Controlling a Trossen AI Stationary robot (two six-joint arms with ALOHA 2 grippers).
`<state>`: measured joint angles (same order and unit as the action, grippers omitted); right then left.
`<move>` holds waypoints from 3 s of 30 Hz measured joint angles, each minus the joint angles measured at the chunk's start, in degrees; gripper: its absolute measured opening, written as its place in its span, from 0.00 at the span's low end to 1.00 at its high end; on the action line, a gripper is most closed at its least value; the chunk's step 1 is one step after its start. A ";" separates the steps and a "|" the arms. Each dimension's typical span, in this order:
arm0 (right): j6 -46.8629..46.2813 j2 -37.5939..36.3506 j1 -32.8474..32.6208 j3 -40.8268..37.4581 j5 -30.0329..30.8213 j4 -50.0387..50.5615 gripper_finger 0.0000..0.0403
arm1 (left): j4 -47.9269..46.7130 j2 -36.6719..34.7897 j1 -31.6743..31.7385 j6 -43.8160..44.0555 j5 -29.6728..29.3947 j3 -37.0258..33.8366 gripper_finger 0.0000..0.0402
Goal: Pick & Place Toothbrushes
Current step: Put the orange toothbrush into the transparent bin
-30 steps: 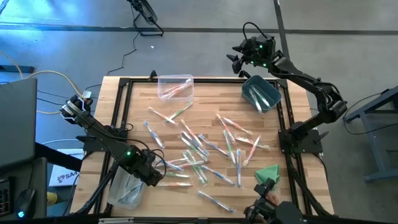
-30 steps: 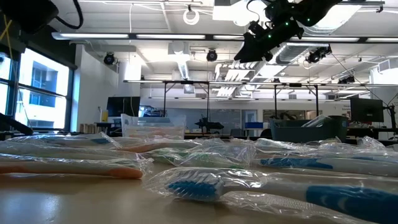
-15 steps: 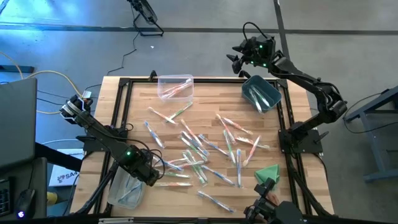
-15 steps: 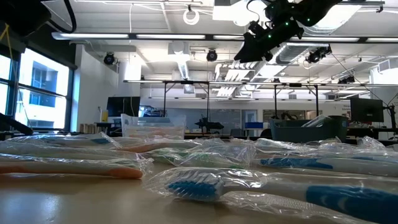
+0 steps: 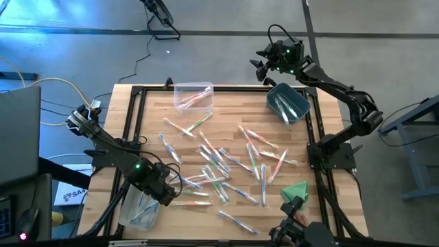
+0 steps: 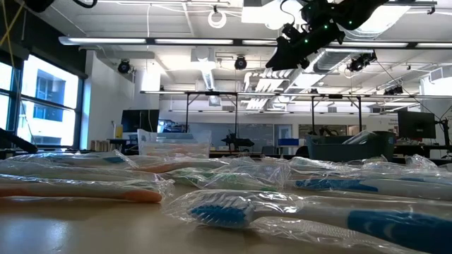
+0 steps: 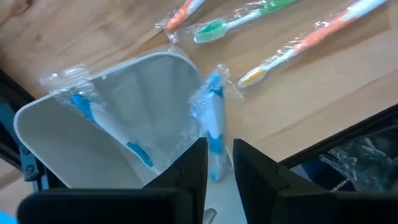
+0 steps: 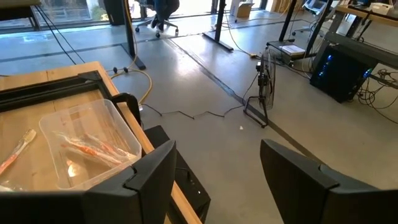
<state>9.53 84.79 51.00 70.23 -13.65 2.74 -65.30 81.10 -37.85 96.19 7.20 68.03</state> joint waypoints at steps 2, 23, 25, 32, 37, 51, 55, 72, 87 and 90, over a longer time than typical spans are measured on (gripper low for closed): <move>0.62 0.00 0.02 0.00 0.00 -0.01 0.56 | -0.50 0.04 0.00 0.04 0.00 0.16 0.18; 1.87 0.00 0.02 0.01 0.00 -2.16 0.56 | -0.19 -3.39 12.55 -15.91 -4.79 0.31 0.09; 2.59 0.00 0.02 0.00 0.00 -1.97 0.56 | -0.24 -3.82 14.06 -18.72 -4.79 0.31 0.05; 4.57 0.00 0.00 -0.01 0.00 -1.60 0.56 | -0.47 -3.80 19.81 -28.69 -4.79 0.31 0.02; 7.28 0.00 0.02 -0.01 0.02 -1.46 0.56 | -1.68 -3.80 24.86 -34.12 -4.77 0.31 0.02; 11.77 0.00 0.04 0.00 0.20 1.38 0.56 | -4.87 -3.80 38.02 -54.37 -4.78 0.28 0.00; 11.77 0.00 0.47 -0.01 0.19 1.92 0.56 | -4.72 -3.80 42.23 -60.73 -4.83 -0.64 0.00; 11.36 0.00 2.27 -0.01 3.36 6.55 0.56 | 5.15 -3.76 61.75 -87.75 -1.41 -8.46 0.00; 8.32 -0.02 2.27 0.01 3.72 7.85 0.56 | 5.78 -3.76 73.19 -100.24 -0.43 -8.46 0.00; 8.32 -0.02 2.27 0.00 3.72 7.83 0.56 | 5.96 -3.76 73.11 -100.68 -0.22 -8.46 0.00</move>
<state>17.85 84.77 53.28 70.23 -9.93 10.57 -59.34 77.34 35.27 -4.49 6.98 59.57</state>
